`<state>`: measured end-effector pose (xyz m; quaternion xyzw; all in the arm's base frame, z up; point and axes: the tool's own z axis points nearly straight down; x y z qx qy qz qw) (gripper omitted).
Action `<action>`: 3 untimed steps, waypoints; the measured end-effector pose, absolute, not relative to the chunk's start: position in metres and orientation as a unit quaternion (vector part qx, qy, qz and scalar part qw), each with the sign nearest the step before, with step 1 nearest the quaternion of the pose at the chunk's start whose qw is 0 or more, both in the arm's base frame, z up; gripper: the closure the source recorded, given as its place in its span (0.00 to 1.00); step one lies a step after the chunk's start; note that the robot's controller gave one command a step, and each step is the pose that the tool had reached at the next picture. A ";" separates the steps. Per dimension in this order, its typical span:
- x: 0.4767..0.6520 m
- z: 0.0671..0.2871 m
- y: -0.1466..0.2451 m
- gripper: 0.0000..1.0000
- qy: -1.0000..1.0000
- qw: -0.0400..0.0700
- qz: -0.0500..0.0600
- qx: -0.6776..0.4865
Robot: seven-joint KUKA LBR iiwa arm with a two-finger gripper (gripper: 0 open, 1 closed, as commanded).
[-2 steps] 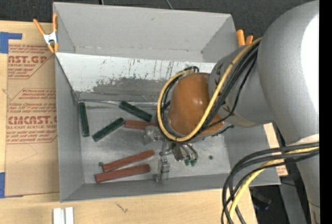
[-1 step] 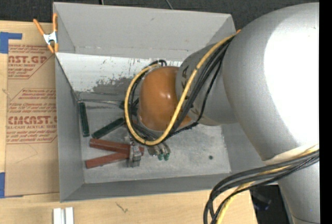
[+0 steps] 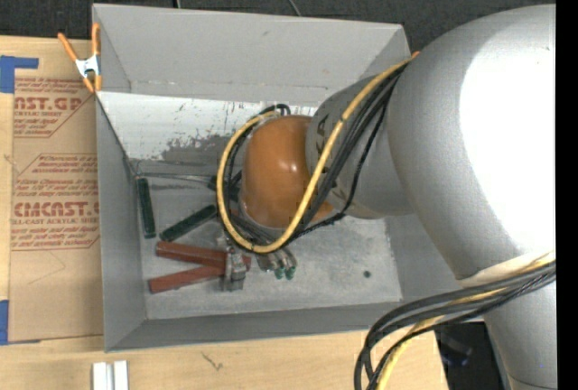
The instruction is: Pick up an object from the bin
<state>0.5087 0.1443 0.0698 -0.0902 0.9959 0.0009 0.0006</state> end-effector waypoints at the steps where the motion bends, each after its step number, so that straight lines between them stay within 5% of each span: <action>1: 0.513 0.200 0.172 1.00 0.994 0.001 0.000 -0.113; 2: 0.513 0.199 0.172 1.00 0.994 0.001 0.000 -0.113; 3: 0.522 0.226 0.172 1.00 0.989 -0.002 0.000 -0.149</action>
Offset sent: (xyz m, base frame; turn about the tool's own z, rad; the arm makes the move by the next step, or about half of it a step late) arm 0.0000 0.0000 0.0000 0.0000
